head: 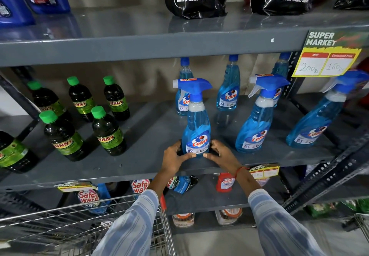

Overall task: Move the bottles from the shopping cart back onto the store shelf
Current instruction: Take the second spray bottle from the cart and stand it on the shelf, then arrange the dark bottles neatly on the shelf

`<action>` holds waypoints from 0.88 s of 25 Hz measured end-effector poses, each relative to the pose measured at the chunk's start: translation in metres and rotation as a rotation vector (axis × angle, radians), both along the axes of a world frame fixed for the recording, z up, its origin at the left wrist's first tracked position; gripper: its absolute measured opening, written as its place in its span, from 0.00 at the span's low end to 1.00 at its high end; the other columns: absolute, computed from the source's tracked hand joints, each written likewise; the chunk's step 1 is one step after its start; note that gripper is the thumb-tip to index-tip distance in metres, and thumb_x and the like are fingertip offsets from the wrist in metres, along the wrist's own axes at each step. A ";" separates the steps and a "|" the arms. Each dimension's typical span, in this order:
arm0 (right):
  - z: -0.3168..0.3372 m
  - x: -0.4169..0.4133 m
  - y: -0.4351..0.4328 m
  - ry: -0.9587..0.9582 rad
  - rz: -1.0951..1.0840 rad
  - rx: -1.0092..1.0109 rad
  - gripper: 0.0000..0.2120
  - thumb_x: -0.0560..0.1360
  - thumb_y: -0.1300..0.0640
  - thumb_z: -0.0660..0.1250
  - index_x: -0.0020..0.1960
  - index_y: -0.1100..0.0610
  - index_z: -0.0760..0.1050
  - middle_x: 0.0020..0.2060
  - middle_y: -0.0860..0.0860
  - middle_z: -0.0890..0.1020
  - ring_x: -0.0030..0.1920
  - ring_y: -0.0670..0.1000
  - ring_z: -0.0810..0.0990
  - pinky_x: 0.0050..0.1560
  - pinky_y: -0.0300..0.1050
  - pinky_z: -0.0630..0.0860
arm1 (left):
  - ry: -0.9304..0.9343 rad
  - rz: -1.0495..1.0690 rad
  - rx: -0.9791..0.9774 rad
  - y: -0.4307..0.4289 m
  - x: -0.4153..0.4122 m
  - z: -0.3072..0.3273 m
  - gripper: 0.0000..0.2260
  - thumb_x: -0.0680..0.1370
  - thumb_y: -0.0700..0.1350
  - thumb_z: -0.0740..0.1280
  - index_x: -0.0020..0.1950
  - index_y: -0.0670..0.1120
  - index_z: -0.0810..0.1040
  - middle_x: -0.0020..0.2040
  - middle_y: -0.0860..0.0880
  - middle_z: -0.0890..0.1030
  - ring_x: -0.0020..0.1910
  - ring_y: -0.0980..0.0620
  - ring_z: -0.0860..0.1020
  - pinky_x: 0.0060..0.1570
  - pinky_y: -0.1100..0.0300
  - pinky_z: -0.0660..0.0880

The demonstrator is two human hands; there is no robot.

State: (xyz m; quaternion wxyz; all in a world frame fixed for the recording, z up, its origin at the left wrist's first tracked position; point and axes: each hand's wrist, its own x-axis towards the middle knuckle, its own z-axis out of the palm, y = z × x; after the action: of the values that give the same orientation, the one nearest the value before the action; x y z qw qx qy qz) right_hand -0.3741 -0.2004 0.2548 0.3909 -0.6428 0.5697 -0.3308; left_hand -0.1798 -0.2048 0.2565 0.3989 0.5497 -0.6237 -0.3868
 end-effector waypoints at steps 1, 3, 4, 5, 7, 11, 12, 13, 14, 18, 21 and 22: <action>0.000 0.000 0.000 -0.006 -0.001 0.003 0.23 0.70 0.61 0.71 0.62 0.63 0.68 0.63 0.61 0.75 0.64 0.57 0.73 0.64 0.49 0.70 | -0.001 0.000 -0.002 0.000 0.000 0.000 0.22 0.65 0.43 0.77 0.56 0.43 0.77 0.53 0.46 0.83 0.47 0.56 0.80 0.42 0.80 0.72; 0.001 0.000 0.001 -0.008 -0.008 -0.001 0.24 0.71 0.61 0.71 0.63 0.63 0.67 0.63 0.60 0.74 0.64 0.57 0.73 0.65 0.49 0.70 | 0.010 0.003 0.001 0.001 0.001 0.000 0.22 0.64 0.43 0.77 0.56 0.44 0.78 0.53 0.45 0.84 0.48 0.54 0.81 0.44 0.77 0.73; 0.001 0.000 0.002 -0.001 -0.010 -0.002 0.23 0.71 0.61 0.71 0.63 0.64 0.67 0.63 0.60 0.74 0.64 0.57 0.73 0.65 0.49 0.70 | 0.012 0.006 0.006 0.000 0.001 0.000 0.22 0.64 0.43 0.77 0.56 0.44 0.77 0.53 0.45 0.84 0.49 0.53 0.81 0.47 0.74 0.75; 0.003 0.001 0.003 0.010 -0.008 -0.002 0.23 0.71 0.61 0.71 0.63 0.64 0.68 0.63 0.60 0.74 0.65 0.57 0.73 0.66 0.50 0.70 | 0.009 0.008 0.014 0.001 0.001 0.001 0.22 0.64 0.43 0.77 0.56 0.43 0.77 0.54 0.44 0.83 0.50 0.52 0.81 0.50 0.69 0.76; 0.010 0.003 0.006 0.028 0.002 0.005 0.23 0.71 0.61 0.71 0.63 0.64 0.67 0.63 0.61 0.74 0.65 0.58 0.72 0.67 0.52 0.70 | 0.000 -0.004 0.036 0.003 0.000 0.005 0.24 0.64 0.43 0.78 0.58 0.43 0.76 0.55 0.45 0.83 0.54 0.49 0.81 0.55 0.60 0.76; 0.026 0.011 0.025 -0.072 -0.148 -0.065 0.28 0.71 0.61 0.71 0.67 0.63 0.63 0.64 0.59 0.71 0.64 0.52 0.72 0.67 0.47 0.71 | 0.072 0.010 0.074 0.017 0.008 0.016 0.33 0.64 0.43 0.78 0.66 0.43 0.69 0.63 0.50 0.76 0.63 0.52 0.74 0.64 0.57 0.70; 0.030 0.015 0.035 -0.160 -0.235 -0.167 0.24 0.71 0.62 0.71 0.64 0.61 0.66 0.61 0.58 0.72 0.60 0.47 0.74 0.64 0.40 0.72 | 0.080 0.071 0.027 0.024 0.011 0.018 0.32 0.65 0.44 0.77 0.66 0.43 0.69 0.63 0.51 0.75 0.63 0.55 0.73 0.65 0.59 0.69; 0.033 0.023 0.047 -0.243 -0.301 -0.281 0.20 0.71 0.63 0.71 0.60 0.58 0.69 0.57 0.57 0.74 0.56 0.41 0.75 0.60 0.32 0.73 | 0.096 0.152 -0.029 0.033 0.016 0.021 0.30 0.66 0.44 0.77 0.65 0.44 0.70 0.62 0.52 0.76 0.61 0.57 0.74 0.64 0.61 0.70; 0.036 0.037 0.061 -0.305 -0.336 -0.370 0.16 0.71 0.64 0.70 0.55 0.55 0.71 0.53 0.56 0.75 0.53 0.38 0.76 0.55 0.27 0.74 | 0.122 0.231 -0.094 0.042 0.025 0.022 0.26 0.66 0.43 0.76 0.62 0.45 0.72 0.59 0.52 0.78 0.59 0.59 0.76 0.61 0.63 0.71; 0.038 0.118 0.086 -0.416 -0.239 -0.361 0.08 0.72 0.60 0.70 0.49 0.54 0.73 0.42 0.55 0.78 0.43 0.41 0.78 0.47 0.27 0.74 | 0.176 0.523 -0.287 0.069 0.079 0.030 0.13 0.67 0.47 0.75 0.47 0.49 0.74 0.41 0.53 0.81 0.42 0.62 0.79 0.49 0.63 0.77; 0.035 0.169 0.064 -0.410 -0.100 -0.219 0.09 0.72 0.59 0.70 0.51 0.56 0.75 0.44 0.54 0.80 0.43 0.44 0.79 0.44 0.27 0.75 | 0.075 0.740 -0.318 0.066 0.123 0.025 0.15 0.67 0.46 0.76 0.43 0.44 0.71 0.41 0.43 0.77 0.42 0.45 0.77 0.48 0.46 0.76; 0.030 0.184 0.053 -0.374 -0.076 -0.185 0.10 0.72 0.60 0.70 0.52 0.58 0.74 0.47 0.56 0.80 0.45 0.47 0.79 0.44 0.26 0.75 | 0.044 0.757 -0.305 0.065 0.136 0.020 0.17 0.66 0.44 0.76 0.45 0.42 0.71 0.43 0.41 0.76 0.44 0.42 0.76 0.49 0.44 0.76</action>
State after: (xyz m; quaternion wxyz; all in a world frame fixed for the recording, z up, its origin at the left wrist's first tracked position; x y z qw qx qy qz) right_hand -0.1903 -0.1470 0.2848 0.4165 -0.5816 0.4783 -0.5094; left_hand -0.0434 -0.1395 0.2765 0.6035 0.6665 -0.4187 -0.1274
